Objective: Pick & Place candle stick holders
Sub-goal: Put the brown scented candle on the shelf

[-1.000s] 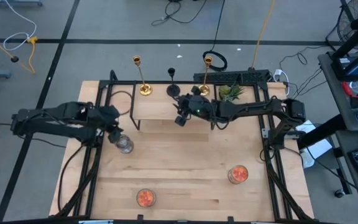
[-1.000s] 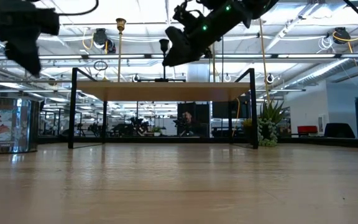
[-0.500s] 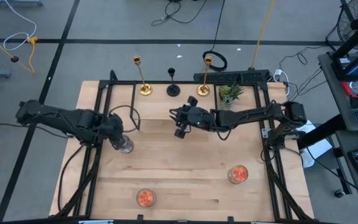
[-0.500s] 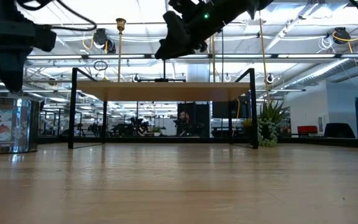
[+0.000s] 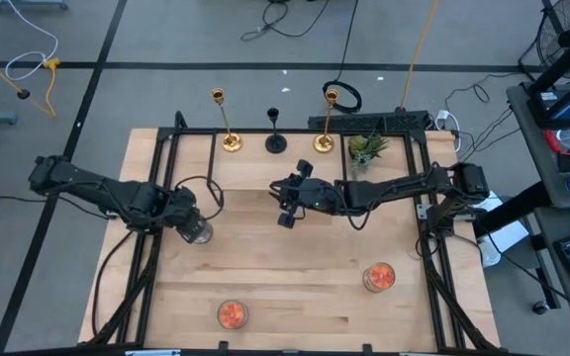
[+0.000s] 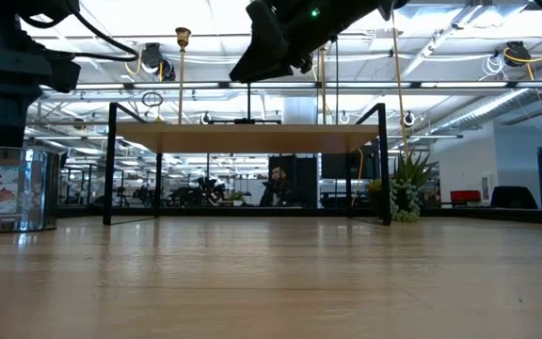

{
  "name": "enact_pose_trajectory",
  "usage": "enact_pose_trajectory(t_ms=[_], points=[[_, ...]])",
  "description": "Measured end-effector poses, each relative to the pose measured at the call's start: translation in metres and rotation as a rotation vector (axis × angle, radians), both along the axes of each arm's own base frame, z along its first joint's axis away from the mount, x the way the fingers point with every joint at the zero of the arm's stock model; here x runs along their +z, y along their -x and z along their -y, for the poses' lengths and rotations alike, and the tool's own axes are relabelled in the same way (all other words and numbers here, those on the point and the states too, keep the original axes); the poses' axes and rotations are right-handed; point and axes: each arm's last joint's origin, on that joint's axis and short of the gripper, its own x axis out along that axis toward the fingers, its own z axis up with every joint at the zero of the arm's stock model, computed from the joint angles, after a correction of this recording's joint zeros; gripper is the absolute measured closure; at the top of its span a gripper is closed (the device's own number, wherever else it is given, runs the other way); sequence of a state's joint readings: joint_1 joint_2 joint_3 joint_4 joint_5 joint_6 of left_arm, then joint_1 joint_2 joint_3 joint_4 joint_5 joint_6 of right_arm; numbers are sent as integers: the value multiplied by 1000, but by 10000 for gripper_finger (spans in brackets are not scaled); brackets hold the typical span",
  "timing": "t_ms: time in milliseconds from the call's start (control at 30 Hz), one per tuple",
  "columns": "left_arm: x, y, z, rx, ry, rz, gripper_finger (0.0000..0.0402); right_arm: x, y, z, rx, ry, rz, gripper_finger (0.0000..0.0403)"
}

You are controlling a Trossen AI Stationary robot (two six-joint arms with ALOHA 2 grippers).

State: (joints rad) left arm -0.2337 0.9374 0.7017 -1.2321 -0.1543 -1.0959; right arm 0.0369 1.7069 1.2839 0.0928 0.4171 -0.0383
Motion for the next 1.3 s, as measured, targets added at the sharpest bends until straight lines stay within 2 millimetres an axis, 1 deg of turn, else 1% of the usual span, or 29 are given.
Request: enact_pose_trajectory(t_ms=[133,300,500,633,767,1000,1100,1267,1300], points=[[0,-1,0,24,-11,2,277,0,0,-4,13,2,-1,273],[-1,-2,-2,14,-4,-14,279,0,0,-4,16,9,2,273],[-2,-4,-13,53,7,-29,279,2,-1,-4,15,8,22,273],[-3,-6,-18,11,23,-45,280,5,-2,-4,26,29,47,273],[-7,-11,-19,3,45,-73,280,6,-2,-4,34,50,44,273],[-15,-18,-19,-29,-3,-143,283,5,-2,-5,36,49,38,273],[-16,-19,-19,-32,-6,-152,307,5,-2,-6,39,48,37,273],[-15,-19,-18,-38,19,-151,385,5,-2,-7,41,48,37,273],[-15,-19,-18,-33,22,-146,391,5,-2,-7,41,49,38,273]])
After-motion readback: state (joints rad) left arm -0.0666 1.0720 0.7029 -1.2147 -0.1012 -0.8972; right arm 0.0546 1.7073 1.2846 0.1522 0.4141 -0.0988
